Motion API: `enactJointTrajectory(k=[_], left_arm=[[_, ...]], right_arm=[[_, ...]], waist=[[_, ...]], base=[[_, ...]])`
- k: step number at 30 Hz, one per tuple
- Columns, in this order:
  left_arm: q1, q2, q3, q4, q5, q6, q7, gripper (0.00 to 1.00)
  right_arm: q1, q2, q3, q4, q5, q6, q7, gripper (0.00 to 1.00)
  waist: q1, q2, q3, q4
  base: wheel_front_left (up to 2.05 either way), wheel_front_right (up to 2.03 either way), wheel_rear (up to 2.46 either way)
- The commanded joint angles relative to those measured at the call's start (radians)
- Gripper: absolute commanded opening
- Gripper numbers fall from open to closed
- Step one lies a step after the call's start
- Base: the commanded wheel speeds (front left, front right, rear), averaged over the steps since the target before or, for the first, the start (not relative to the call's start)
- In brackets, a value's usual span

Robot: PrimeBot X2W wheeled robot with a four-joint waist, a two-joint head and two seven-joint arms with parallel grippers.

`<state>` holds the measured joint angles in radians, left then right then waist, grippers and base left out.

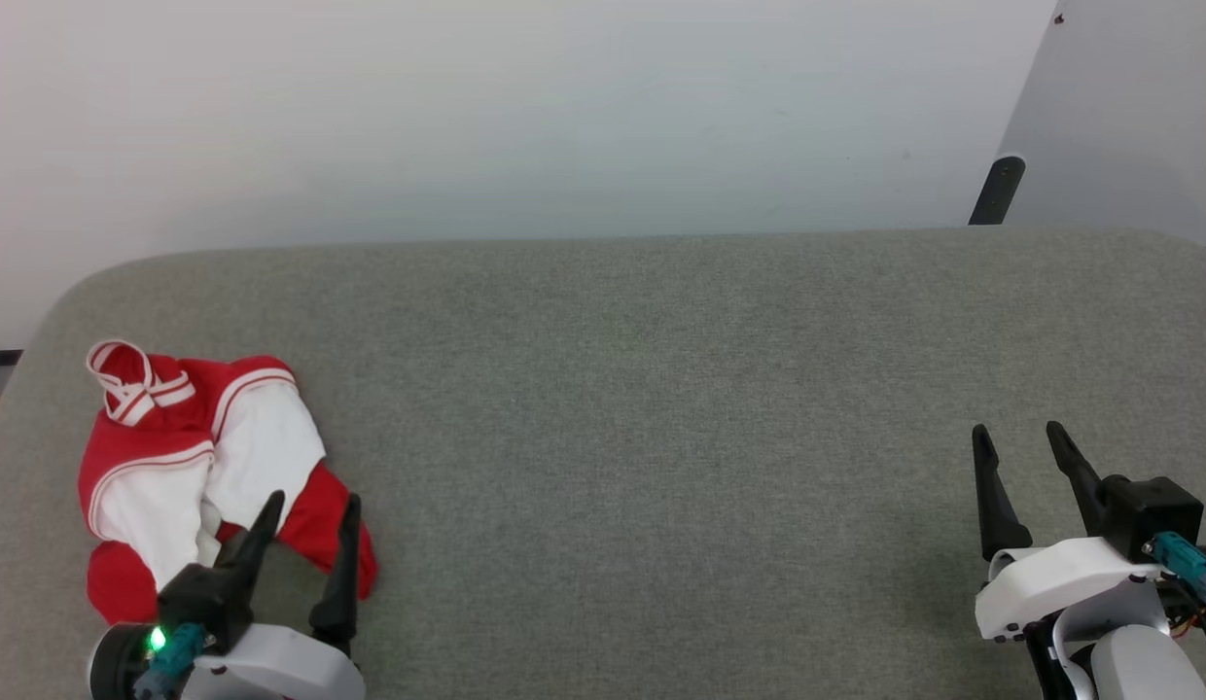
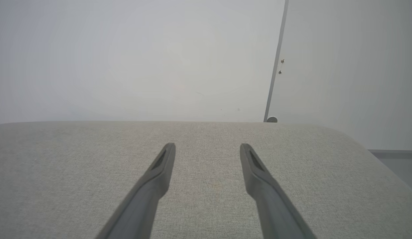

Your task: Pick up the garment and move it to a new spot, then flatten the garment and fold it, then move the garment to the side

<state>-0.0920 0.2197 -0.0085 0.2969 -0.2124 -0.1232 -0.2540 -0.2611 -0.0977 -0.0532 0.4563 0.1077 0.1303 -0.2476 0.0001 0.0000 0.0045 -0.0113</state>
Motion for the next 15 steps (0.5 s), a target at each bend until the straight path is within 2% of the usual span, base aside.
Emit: enactJointTrajectory(k=[1, 8, 15], left_arm=[[-0.007, 0.002, -0.003, 0.005, 0.019, -0.004, -0.007, 1.00], [-0.020, -0.006, -0.005, 0.017, 0.003, -0.008, -0.011, 1.00], [-0.023, -0.016, 0.013, 0.016, -0.007, -0.006, -0.011, 1.00]], right_arm=[[-0.010, 0.001, -0.004, 0.002, -0.024, 0.001, -0.010, 1.00], [-0.011, -0.001, -0.008, 0.006, -0.038, 0.001, -0.015, 1.00], [-0.010, 0.007, 0.051, 0.000, -0.014, 0.001, -0.017, 1.00]], waist=[[-0.0001, 0.0000, 0.002, 0.001], [-0.0001, 0.0000, 0.005, 0.021], [-0.0001, 0.0000, 0.010, 0.115]], base=[[0.00, 0.00, 0.00], [0.00, 0.00, 0.00], [0.00, 0.00, 0.00]])
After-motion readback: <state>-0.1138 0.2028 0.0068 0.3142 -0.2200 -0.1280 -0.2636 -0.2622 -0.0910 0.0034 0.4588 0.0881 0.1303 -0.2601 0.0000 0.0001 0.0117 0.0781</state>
